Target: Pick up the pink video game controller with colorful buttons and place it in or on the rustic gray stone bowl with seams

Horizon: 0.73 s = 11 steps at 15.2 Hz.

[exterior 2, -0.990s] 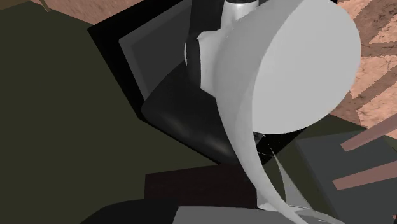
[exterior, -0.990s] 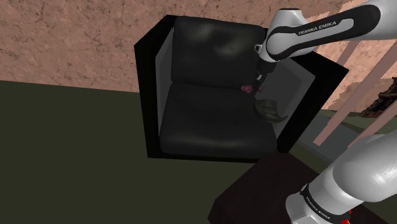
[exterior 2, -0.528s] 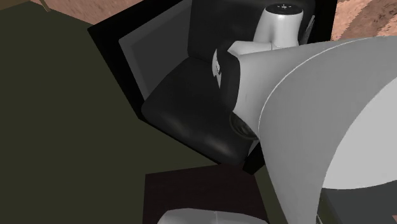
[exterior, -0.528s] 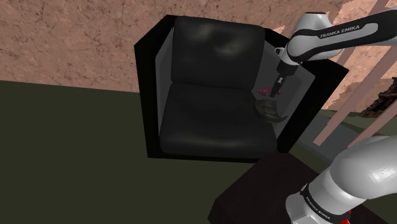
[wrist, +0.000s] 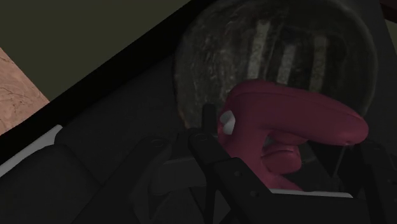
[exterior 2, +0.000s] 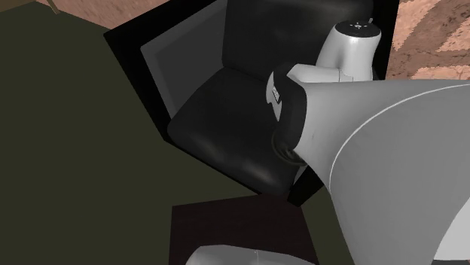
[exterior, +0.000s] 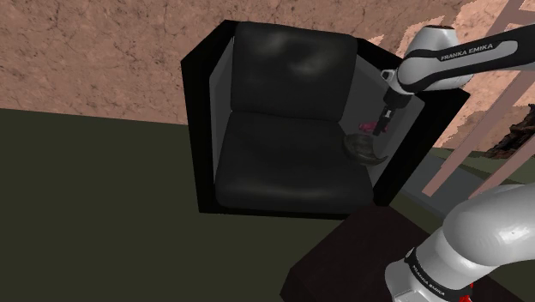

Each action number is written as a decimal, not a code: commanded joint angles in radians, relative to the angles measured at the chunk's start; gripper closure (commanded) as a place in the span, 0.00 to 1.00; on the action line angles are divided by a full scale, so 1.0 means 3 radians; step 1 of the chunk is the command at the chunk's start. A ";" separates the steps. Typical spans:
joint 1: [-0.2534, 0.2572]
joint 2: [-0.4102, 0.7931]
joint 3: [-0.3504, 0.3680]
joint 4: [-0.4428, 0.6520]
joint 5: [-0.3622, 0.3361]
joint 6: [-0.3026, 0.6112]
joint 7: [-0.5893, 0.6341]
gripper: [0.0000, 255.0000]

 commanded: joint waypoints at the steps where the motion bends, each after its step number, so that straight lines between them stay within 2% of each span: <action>1: -0.0004 0.0111 -0.0032 -0.0089 0.0000 0.0105 0.0006 1.00; 7: 0.0019 0.0282 -0.0099 -0.0237 -0.0024 0.0424 0.0020 1.00; 11: 0.0027 0.0296 -0.0110 -0.0248 -0.0028 0.0449 0.0023 1.00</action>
